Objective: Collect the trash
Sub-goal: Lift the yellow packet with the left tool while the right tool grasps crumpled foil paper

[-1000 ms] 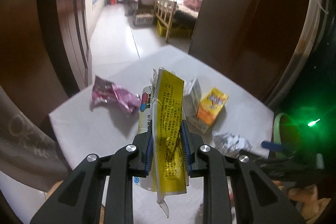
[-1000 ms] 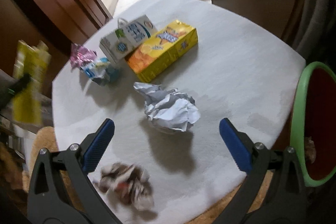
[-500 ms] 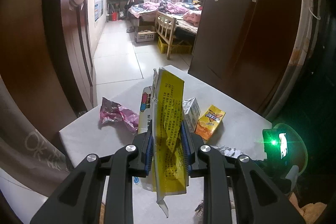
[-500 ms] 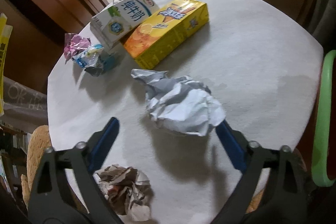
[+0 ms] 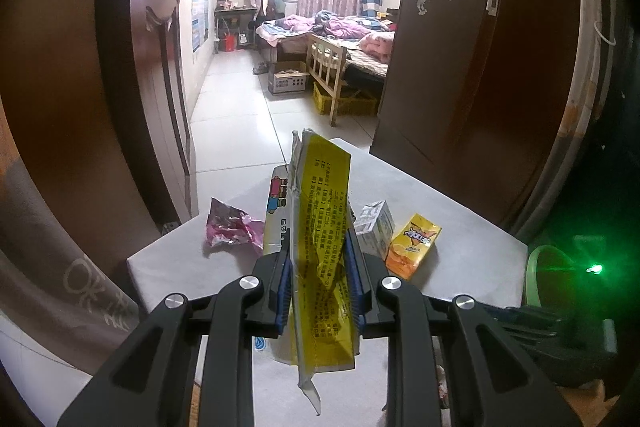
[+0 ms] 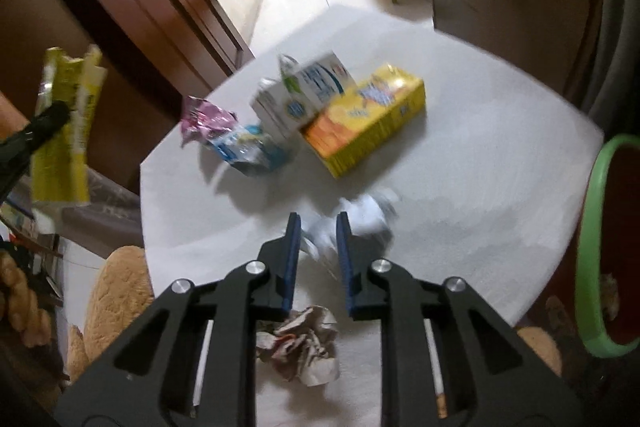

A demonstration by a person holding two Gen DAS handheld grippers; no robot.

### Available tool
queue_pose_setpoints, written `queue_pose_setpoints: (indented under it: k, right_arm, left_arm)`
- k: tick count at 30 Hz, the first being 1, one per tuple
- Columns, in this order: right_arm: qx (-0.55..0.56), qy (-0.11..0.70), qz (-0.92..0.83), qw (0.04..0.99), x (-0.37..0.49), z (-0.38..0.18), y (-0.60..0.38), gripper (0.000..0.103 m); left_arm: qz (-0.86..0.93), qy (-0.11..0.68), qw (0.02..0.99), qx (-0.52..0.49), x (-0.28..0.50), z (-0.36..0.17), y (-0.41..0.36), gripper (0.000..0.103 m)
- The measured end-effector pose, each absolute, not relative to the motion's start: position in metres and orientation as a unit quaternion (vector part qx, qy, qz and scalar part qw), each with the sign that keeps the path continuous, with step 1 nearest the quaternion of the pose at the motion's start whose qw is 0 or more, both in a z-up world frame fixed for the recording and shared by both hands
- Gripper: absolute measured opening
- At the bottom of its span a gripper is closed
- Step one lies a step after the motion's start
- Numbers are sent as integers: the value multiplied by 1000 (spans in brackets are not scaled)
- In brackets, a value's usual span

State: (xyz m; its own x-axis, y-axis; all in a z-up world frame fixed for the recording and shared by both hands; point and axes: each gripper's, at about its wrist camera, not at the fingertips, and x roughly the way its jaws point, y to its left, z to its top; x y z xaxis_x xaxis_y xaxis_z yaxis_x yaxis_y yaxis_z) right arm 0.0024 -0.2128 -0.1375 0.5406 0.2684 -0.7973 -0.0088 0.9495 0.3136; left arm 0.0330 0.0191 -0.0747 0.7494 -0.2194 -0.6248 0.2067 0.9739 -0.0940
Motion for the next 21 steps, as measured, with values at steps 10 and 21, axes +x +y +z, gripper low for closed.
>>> queue_pose_setpoints:
  k: [10,21]
  right_arm:
    - [111,509,57,852,3,-166,-209,62]
    - [142,554,41,819,12,-199,-223,82]
  left_arm:
    - [-110,355,928,-18,37,-83,25,21]
    - [-111,361,926,-15,39,-88,24,22]
